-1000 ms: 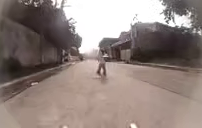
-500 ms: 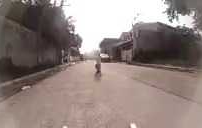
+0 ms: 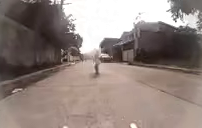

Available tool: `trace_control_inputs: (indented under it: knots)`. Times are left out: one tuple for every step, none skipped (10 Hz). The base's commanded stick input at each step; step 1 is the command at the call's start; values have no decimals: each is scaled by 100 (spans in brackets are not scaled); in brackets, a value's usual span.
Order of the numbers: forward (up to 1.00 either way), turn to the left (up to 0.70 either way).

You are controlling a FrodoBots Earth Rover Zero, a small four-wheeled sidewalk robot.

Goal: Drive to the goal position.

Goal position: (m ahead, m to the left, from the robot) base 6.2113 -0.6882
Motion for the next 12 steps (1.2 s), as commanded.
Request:
trace_control_inputs:
  knots:
    - [70,1]
    - [70,1]
    - [70,1]
    - [70,1]
    - [70,1]
    - [70,1]
    - [70,1]
    - [70,1]
    - [70,1]
    - [70,1]
    - [70,1]
    - [70,1]
